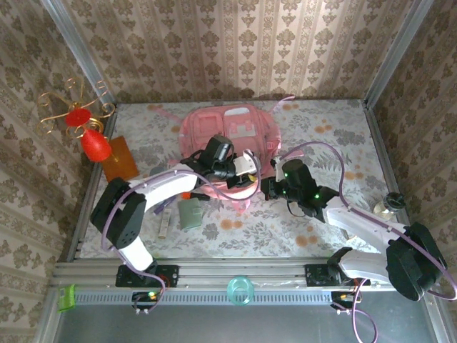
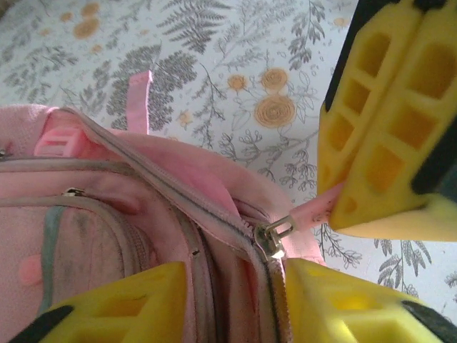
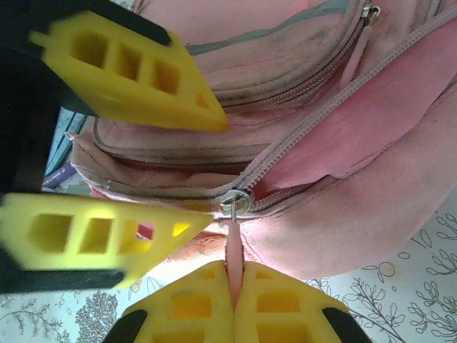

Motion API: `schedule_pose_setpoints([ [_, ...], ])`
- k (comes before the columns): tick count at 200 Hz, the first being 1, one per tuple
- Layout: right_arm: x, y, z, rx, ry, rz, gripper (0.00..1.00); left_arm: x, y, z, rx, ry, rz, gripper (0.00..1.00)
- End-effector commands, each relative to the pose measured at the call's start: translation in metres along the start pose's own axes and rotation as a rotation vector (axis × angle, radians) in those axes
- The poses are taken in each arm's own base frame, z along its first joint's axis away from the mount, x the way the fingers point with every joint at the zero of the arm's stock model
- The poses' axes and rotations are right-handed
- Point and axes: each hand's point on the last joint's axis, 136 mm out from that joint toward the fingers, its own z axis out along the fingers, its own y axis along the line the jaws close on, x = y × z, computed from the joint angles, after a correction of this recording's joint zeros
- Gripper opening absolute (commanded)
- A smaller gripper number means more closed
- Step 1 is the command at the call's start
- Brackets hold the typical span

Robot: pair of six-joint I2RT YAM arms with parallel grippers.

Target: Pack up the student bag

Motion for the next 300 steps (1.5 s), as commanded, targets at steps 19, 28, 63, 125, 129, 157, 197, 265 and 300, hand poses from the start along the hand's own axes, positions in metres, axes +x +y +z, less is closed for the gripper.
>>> schedule_pose_setpoints([
  [19,-0.021,0.011,-0.009,-0.025,-0.099,-0.005,0.00,0.017,-0.014,0.005,0.075,0.079,-0.037,0.39],
  [28,-0.022,0.010,-0.009,-0.018,-0.104,-0.004,0.00,0.017,-0.016,0.005,0.089,0.079,-0.039,0.41],
  [63,-0.026,0.011,-0.011,-0.017,-0.122,0.013,0.00,0.028,-0.020,0.009,0.112,0.117,-0.048,0.44],
  [125,-0.026,0.007,-0.014,0.015,-0.138,0.013,0.00,0.033,-0.015,0.010,0.096,0.116,-0.059,0.20],
  [129,-0.025,0.003,-0.014,0.035,-0.135,0.009,0.00,0.032,-0.014,0.008,0.096,0.110,-0.058,0.16],
  [157,-0.018,-0.026,-0.017,0.187,-0.115,-0.007,0.00,0.032,-0.014,-0.004,0.092,0.082,-0.041,0.00],
  [197,-0.020,-0.054,-0.023,0.330,-0.127,-0.007,0.00,0.039,-0.026,-0.021,0.132,0.069,0.017,0.00],
  [265,-0.034,-0.089,-0.030,0.486,-0.146,-0.011,0.00,0.054,-0.032,-0.048,0.158,0.087,0.038,0.00],
  [300,-0.041,-0.082,-0.023,0.419,-0.155,-0.015,0.00,0.054,-0.020,-0.053,0.105,0.089,0.018,0.00],
])
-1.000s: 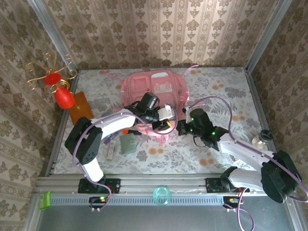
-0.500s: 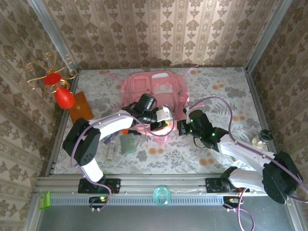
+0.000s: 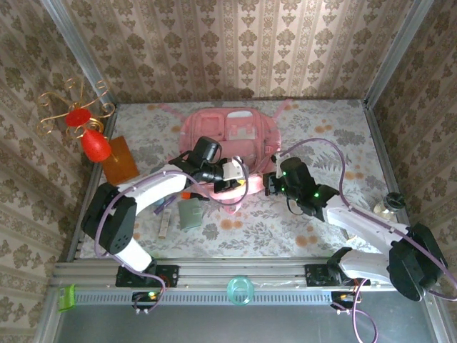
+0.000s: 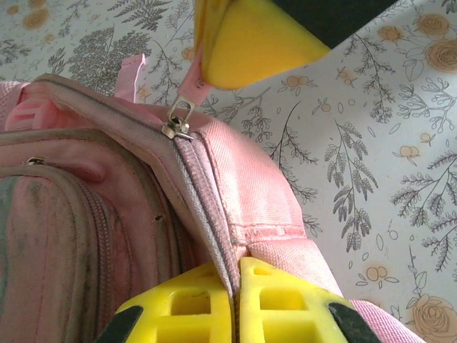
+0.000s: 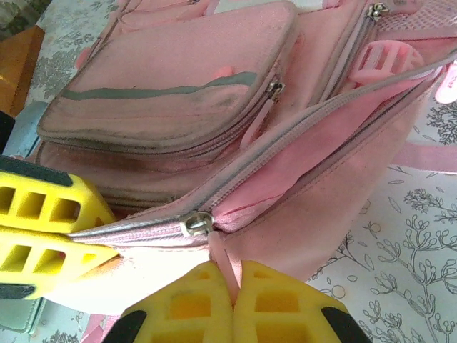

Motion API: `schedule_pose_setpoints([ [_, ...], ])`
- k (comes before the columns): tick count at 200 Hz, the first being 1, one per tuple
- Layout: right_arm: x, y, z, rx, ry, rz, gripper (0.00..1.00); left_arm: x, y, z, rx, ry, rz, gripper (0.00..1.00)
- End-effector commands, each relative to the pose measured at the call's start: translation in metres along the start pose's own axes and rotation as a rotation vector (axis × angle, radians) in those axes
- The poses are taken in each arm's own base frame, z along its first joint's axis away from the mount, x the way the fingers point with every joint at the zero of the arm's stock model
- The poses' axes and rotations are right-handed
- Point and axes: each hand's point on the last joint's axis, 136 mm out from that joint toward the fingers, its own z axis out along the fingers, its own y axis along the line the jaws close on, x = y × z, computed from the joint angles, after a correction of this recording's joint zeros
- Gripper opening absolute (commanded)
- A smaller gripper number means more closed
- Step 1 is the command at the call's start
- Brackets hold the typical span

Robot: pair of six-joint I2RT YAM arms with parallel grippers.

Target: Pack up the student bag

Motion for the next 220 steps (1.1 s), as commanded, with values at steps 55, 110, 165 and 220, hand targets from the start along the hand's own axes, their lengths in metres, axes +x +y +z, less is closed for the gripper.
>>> schedule_pose_setpoints([
  [55,-0.006,0.048,-0.020,-0.233,-0.094,-0.133,0.00,0.015,0.009,-0.007,-0.042,0.040,-0.122,0.00],
  [110,-0.003,0.090,-0.029,-0.408,-0.093,-0.128,0.00,0.013,0.016,0.012,-0.049,0.067,-0.152,0.02],
  [165,-0.017,0.009,-0.036,0.067,-0.139,-0.107,0.00,0.026,0.021,0.002,-0.094,0.113,-0.168,0.00],
  [220,-0.016,0.001,-0.037,0.112,-0.151,-0.102,0.00,0.025,0.020,-0.008,-0.093,0.074,-0.178,0.00],
])
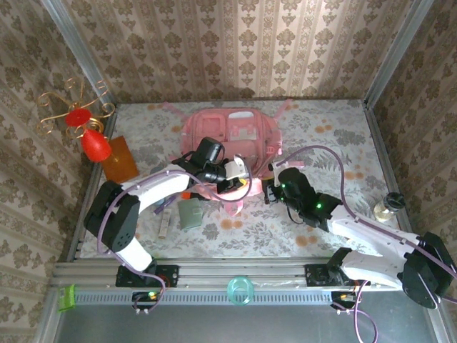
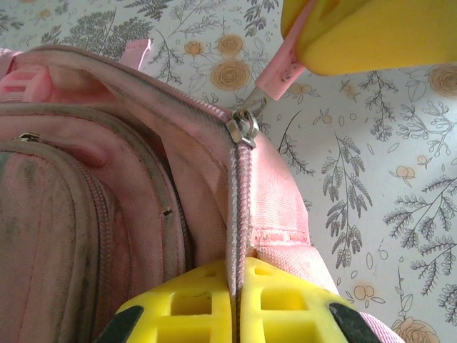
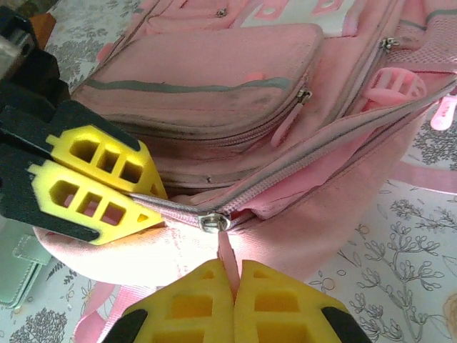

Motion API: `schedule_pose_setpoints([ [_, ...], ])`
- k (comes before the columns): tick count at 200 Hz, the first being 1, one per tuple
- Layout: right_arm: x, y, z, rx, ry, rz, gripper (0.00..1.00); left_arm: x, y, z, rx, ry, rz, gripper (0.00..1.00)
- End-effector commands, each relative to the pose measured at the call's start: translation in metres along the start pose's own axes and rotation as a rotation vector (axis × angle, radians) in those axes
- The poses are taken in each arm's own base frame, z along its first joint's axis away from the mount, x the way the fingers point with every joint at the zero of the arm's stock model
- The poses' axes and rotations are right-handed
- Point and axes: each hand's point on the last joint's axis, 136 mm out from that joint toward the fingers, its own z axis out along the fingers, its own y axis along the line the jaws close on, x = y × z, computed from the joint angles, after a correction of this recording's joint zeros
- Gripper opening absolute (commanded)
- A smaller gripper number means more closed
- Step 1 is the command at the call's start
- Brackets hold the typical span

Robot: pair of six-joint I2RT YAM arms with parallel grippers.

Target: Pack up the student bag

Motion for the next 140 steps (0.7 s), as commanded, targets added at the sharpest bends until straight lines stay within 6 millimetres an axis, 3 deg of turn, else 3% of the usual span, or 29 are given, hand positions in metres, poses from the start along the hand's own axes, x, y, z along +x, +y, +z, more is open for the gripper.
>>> schedule_pose_setpoints([
  [1,-0.021,-0.020,-0.011,0.096,-0.078,0.030,0.00,0.025,0.022,-0.017,-0.095,0.065,-0.072,0.00],
  [30,-0.023,0.033,-0.001,-0.189,-0.069,0.020,0.00,0.021,0.014,-0.015,-0.049,0.029,-0.063,0.00],
  [49,-0.013,0.052,0.004,-0.291,-0.003,-0.034,0.02,0.018,0.009,-0.018,-0.021,-0.001,-0.033,0.00],
  [71,0.002,0.056,0.002,-0.325,0.080,-0.138,0.32,0.015,-0.002,-0.029,0.050,-0.044,0.026,0.00],
  [87,0.001,0.050,-0.007,-0.295,0.092,-0.233,0.55,0.017,-0.010,-0.040,0.098,-0.065,0.070,0.00],
  [108,-0.008,0.044,-0.012,-0.270,0.014,-0.407,0.64,0.017,-0.010,-0.057,0.128,-0.092,0.086,0.00],
  [140,-0.006,0.043,0.002,-0.325,-0.057,-0.696,0.68,0.022,-0.021,-0.069,0.142,-0.117,0.188,0.00],
])
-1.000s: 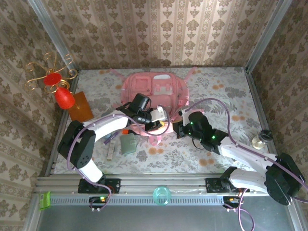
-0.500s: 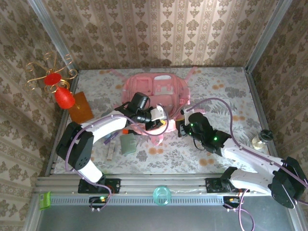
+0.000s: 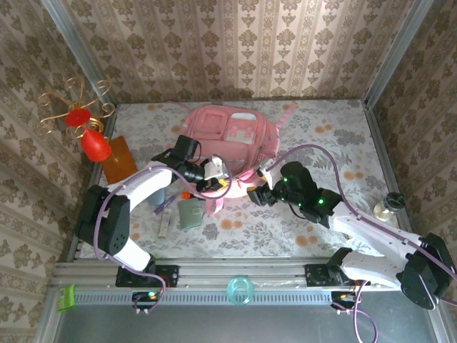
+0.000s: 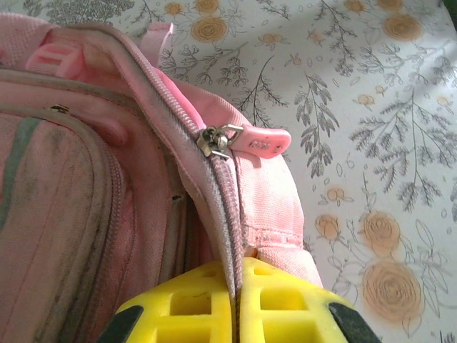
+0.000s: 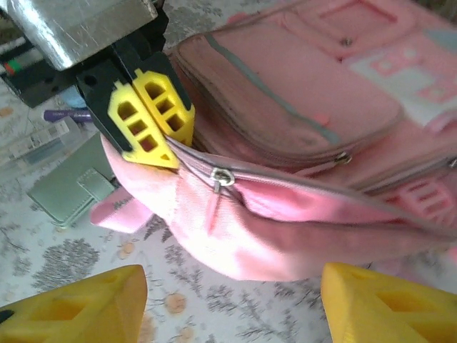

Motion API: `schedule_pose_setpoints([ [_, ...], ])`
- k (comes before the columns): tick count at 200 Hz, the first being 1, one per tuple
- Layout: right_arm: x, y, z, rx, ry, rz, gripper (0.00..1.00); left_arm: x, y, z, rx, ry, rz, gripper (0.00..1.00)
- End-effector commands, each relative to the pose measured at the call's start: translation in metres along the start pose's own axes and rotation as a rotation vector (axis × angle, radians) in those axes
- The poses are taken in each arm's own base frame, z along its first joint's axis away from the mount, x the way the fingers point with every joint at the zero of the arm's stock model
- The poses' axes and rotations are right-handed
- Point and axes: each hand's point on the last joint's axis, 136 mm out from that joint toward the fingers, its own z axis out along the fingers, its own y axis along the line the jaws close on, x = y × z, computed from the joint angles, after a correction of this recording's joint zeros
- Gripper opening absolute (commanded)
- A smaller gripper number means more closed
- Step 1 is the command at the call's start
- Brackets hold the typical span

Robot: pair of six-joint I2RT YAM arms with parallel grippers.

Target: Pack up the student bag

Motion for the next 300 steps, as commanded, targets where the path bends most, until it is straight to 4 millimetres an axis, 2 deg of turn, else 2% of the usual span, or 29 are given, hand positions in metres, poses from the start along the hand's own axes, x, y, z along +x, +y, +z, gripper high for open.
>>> schedule_pose_setpoints([
  [1,0.003,0.000,0.009,-0.057,-0.021,-0.298,0.68,-0.021,-0.020,-0.017,0.051,-0.095,0.156,0.00],
  [30,-0.014,-0.005,0.021,-0.191,-0.043,-0.400,0.69,-0.020,-0.023,-0.018,0.053,-0.106,0.199,0.00],
  [63,-0.015,-0.006,0.032,-0.313,0.064,-0.512,0.71,-0.019,-0.026,-0.017,0.058,-0.110,0.220,0.00],
  [66,-0.009,-0.005,0.037,-0.340,0.090,-0.504,0.71,-0.020,-0.026,-0.016,0.059,-0.111,0.223,0.00],
  [83,0.001,0.000,0.040,-0.432,0.156,-0.480,0.71,-0.022,-0.025,-0.015,0.059,-0.116,0.226,0.00],
  [101,0.010,0.000,0.046,-0.459,0.205,-0.473,0.70,-0.022,-0.023,-0.014,0.056,-0.110,0.225,0.00],
  [167,0.008,-0.007,0.074,-0.504,0.230,-0.527,0.66,-0.020,-0.025,-0.011,0.059,-0.100,0.227,0.00],
  [190,0.021,-0.010,0.080,-0.527,0.289,-0.527,0.63,-0.020,-0.025,-0.011,0.057,-0.096,0.230,0.00],
  [217,0.021,-0.016,0.084,-0.511,0.308,-0.560,0.51,-0.020,-0.024,-0.011,0.056,-0.094,0.233,0.00],
  [237,0.017,-0.024,0.090,-0.460,0.289,-0.604,0.29,-0.019,-0.025,-0.010,0.058,-0.094,0.233,0.00],
  [258,-0.001,-0.031,0.096,-0.358,0.191,-0.683,0.10,-0.017,-0.027,-0.009,0.063,-0.088,0.224,0.00],
  [281,-0.026,-0.031,0.093,-0.256,0.088,-0.752,0.02,-0.015,-0.027,-0.008,0.061,-0.089,0.215,0.00],
  [300,-0.043,-0.033,0.094,-0.125,0.016,-0.823,0.01,-0.017,-0.028,-0.009,0.057,-0.099,0.210,0.00],
])
